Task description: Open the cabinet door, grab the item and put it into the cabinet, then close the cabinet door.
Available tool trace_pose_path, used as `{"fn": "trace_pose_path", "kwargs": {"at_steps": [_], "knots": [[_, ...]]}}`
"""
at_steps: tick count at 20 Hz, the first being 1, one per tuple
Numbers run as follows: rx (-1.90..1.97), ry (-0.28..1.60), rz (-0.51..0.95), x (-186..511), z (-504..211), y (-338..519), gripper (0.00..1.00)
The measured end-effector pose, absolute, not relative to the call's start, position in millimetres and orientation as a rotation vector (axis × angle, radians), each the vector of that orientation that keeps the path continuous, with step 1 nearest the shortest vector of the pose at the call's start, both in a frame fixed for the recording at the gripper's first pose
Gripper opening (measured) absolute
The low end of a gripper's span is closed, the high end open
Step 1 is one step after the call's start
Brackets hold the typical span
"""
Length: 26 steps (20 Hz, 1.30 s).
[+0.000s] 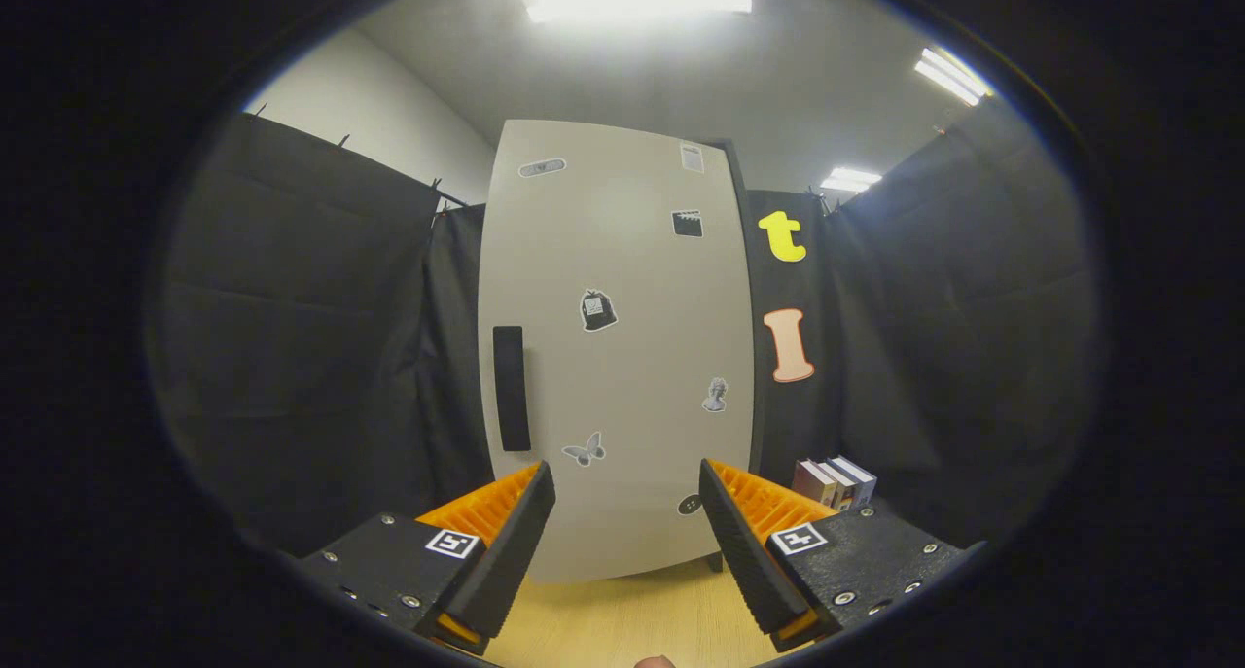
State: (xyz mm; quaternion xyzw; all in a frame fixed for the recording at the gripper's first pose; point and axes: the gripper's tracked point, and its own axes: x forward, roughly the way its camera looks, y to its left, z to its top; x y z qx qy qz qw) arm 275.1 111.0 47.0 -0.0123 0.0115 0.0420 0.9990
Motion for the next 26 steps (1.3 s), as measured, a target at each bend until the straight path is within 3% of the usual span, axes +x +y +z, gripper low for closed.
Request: {"fn": "trace_pose_path", "kwargs": {"at_steps": [11, 26], "knots": [[-0.012, 0.077, 0.085, 220, -10, 120, 0.93], [-0.032, 0.086, 0.111, 219, -17, 130, 0.93]]}}
